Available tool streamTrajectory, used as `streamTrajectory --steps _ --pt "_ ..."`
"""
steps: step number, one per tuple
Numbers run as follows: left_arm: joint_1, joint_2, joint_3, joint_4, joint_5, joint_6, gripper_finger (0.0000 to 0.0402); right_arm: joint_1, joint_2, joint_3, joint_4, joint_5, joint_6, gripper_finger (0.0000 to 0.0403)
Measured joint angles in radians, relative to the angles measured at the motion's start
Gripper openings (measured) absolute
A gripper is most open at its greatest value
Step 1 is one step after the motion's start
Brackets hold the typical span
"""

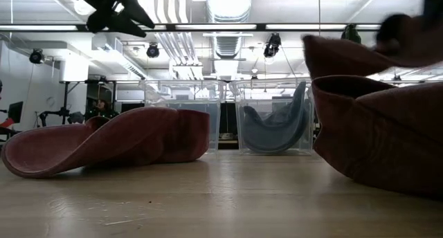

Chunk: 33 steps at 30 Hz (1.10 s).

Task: Pick & Place hat
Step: Put the right red cap into the left transparent bin

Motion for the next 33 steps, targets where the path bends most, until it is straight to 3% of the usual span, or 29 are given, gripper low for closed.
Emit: streamTrajectory --steps 7,14,21,33 --pt "0.0 0.087 0.0 0.201 0.292 -0.029 0.021 -0.006 0.002 0.058 0.043 0.354 -0.127 0.0016" --pt "0.0 0.216 0.0 0.505 0.48 -0.036 0.021 -0.101 0.003 0.057 0.179 0.59 -0.411 0.0017" --pt "-0.002 0.307 0.0 0.702 0.557 -0.086 0.021 -0.225 0.003 0.053 0.279 0.738 -0.657 0.0017" --pt "-0.003 0.425 0.073 0.781 0.562 -0.079 0.021 -0.329 0.008 0.039 0.514 0.735 -0.999 0.0017"
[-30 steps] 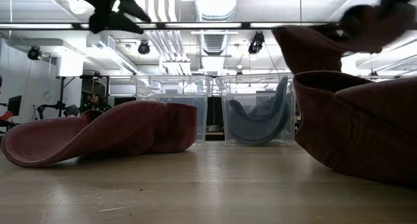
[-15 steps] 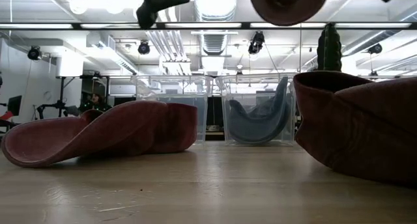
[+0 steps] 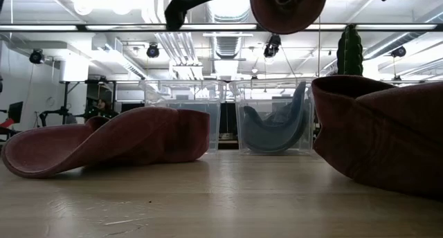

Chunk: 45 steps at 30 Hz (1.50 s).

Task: Pick & Place hat
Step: Put the right red cap into the left transparent bin

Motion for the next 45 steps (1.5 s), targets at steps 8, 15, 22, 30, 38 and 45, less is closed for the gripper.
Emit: streamTrajectory --steps 8,15,22,30,38,45 --pt "0.001 0.107 0.121 0.0 -0.007 0.094 0.021 -0.012 0.053 -0.002 0.013 0.003 0.022 0.0017" --pt "0.001 0.174 0.189 -0.053 -0.088 0.141 0.021 -0.018 0.078 -0.002 0.018 0.007 0.066 0.0017" --pt "0.002 0.189 0.2 -0.075 -0.159 0.162 0.021 -0.018 0.099 -0.002 0.04 0.007 0.07 0.0017" --pt "0.002 0.164 0.202 -0.147 -0.255 0.228 0.021 -0.018 0.104 -0.002 0.057 0.006 0.069 0.0017" --pt "0.004 0.164 0.201 -0.15 -0.267 0.239 0.021 -0.018 0.109 -0.002 0.076 0.006 0.066 0.0017" --pt "0.01 0.165 0.216 -0.149 -0.266 0.239 0.021 -0.018 0.111 -0.002 0.135 0.006 0.017 0.0017"
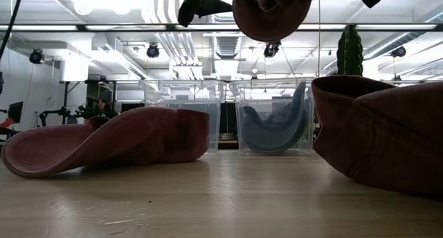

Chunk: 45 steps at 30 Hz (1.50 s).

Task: Pick & Place hat
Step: Put the right red cap into the left transparent bin

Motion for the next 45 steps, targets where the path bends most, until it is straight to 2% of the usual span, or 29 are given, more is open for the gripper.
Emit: streamTrajectory --steps 13,22,24,27,32,33,39,45 --pt "0.009 0.0 0.004 0.001 0.0 -0.007 0.021 0.0 0.0 0.0 0.04 -0.028 -0.041 0.0017" --pt "0.012 0.039 0.008 0.008 0.012 -0.086 0.0207 -0.001 0.032 0.0 0.185 -0.04 -0.184 0.0017" --pt "0.012 0.042 0.012 0.007 0.013 -0.091 0.0195 -0.003 0.045 0.001 0.186 -0.044 -0.183 0.0017" --pt "0.012 0.042 0.02 0.0 0.013 -0.094 0.0154 -0.006 0.06 0.003 0.188 -0.063 -0.175 0.0017" --pt "0.012 0.042 0.025 -0.022 0.015 -0.096 0.0029 -0.006 0.066 0.003 0.188 -0.064 -0.173 0.0017" --pt "0.012 0.042 0.025 -0.026 0.015 -0.098 0.0016 -0.006 0.066 0.003 0.188 -0.066 -0.174 0.0017" --pt "0.02 0.04 0.025 -0.051 0.015 -0.135 0.0004 -0.006 0.065 0.004 0.19 -0.08 -0.205 0.0025" --pt "0.038 0.025 0.025 -0.09 -0.027 -0.146 0.0003 -0.005 0.05 0.004 0.178 -0.138 -0.247 0.0067"
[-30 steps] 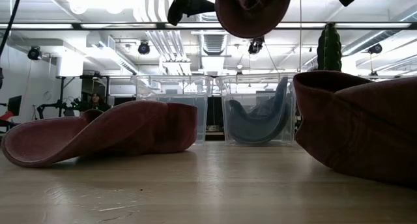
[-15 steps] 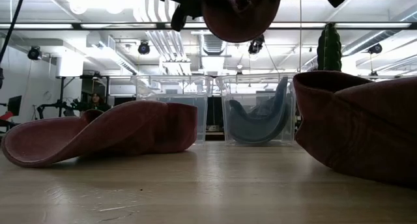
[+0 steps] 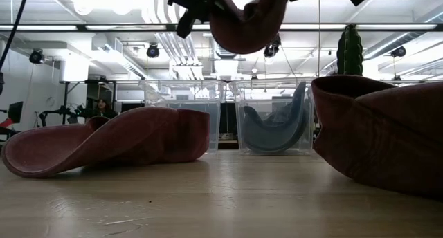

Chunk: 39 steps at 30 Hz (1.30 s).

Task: Pick & Place hat
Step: Put the right red cap into the left transparent bin

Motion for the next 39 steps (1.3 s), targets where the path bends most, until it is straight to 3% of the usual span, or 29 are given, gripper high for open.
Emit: streamTrajectory --steps 7,13,20,27,39 --pt "0.025 -0.056 0.0 -0.094 -0.123 0.007 0.0001 0.001 -0.022 0.0 -0.079 -0.035 0.024 0.0127" --pt "0.067 -0.125 0.0 -0.278 -0.216 -0.069 0.0001 0.001 -0.025 0.0 -0.132 -0.057 0.066 0.0154" --pt "0.163 -0.166 0.0 -0.468 -0.214 -0.231 0.0001 0.001 -0.026 0.0 -0.133 -0.058 0.063 0.0157" --pt "0.246 -0.156 0.0 -0.578 -0.097 -0.363 0.0 0.001 -0.026 0.0 -0.133 -0.061 0.064 0.0148" --pt "0.262 -0.08 0.0 -0.667 -0.062 -0.452 0.0 0.001 -0.025 0.0 -0.129 -0.075 0.064 0.0145"
